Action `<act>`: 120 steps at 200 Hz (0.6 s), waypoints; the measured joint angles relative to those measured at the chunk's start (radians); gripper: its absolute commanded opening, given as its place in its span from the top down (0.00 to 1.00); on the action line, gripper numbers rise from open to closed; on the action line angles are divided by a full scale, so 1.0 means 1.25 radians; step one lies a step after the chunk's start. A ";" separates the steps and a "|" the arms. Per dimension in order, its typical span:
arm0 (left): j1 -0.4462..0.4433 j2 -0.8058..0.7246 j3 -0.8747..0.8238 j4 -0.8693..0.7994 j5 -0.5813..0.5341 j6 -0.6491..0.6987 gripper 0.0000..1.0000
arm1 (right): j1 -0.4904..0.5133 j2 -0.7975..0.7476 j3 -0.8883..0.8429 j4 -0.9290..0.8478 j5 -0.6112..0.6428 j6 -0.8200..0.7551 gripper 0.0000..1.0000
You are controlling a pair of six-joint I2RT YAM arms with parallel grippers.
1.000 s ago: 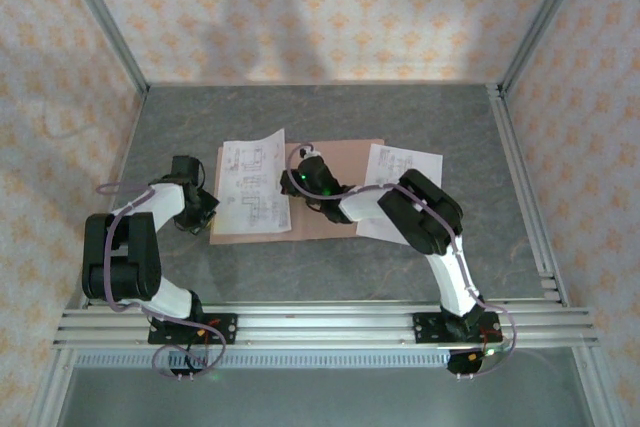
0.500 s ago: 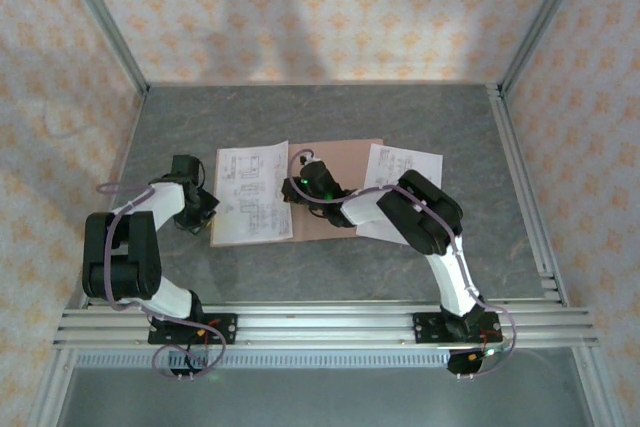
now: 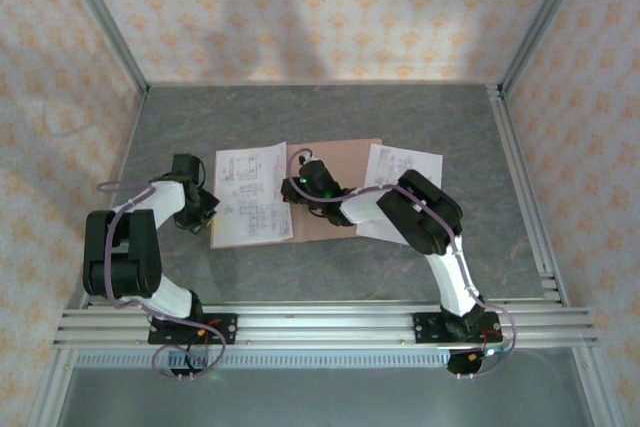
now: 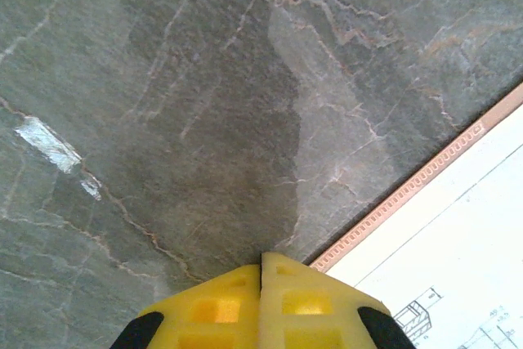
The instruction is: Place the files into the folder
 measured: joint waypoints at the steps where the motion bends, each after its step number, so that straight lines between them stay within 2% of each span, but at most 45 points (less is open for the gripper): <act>1: 0.000 0.000 0.000 0.000 0.000 0.000 1.00 | 0.000 0.000 0.000 0.000 0.000 0.000 1.00; 14: -0.002 0.000 0.001 -0.001 -0.002 0.000 1.00 | 0.000 0.000 0.002 -0.008 0.000 0.000 0.96; 47: -0.003 -0.001 0.003 -0.005 -0.008 0.000 1.00 | 0.000 -0.002 -0.002 -0.027 0.018 0.008 0.69; 59: -0.005 -0.004 0.003 -0.007 -0.013 0.001 1.00 | 0.003 -0.020 -0.008 -0.040 0.038 0.011 0.63; 120: -0.029 -0.025 0.004 -0.053 -0.010 0.004 1.00 | 0.004 -0.136 -0.027 -0.114 0.109 0.040 0.56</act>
